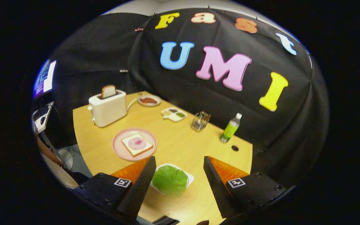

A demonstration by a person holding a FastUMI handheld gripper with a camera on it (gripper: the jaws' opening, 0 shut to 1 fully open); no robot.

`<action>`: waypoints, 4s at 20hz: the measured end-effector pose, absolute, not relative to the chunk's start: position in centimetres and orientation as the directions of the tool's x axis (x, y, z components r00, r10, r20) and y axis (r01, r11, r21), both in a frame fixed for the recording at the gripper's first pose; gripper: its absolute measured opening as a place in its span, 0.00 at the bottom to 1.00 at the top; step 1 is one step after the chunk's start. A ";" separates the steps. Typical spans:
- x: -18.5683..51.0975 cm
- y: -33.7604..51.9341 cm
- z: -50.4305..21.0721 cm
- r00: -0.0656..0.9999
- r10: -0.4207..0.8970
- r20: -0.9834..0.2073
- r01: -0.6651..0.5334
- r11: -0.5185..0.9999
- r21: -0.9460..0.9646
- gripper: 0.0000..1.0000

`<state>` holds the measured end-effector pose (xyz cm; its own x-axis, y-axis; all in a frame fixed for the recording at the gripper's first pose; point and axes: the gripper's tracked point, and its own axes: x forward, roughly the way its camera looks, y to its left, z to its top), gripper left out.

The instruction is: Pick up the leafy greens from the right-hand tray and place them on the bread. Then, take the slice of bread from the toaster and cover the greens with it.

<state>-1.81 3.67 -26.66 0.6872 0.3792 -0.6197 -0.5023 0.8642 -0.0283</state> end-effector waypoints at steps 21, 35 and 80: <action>-2.2 6.1 -46.3 0.225 0.378 -0.898 -0.594 0.784 0.182 0.64; -0.5 6.9 -41.4 0.335 0.384 -0.860 -0.431 0.875 0.223 0.09; 7.1 31.6 -15.1 0.769 0.402 -0.498 -0.429 0.901 0.065 0.92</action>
<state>7.09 31.63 -15.14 0.7687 0.4015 -0.4978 -0.4287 0.9011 0.0649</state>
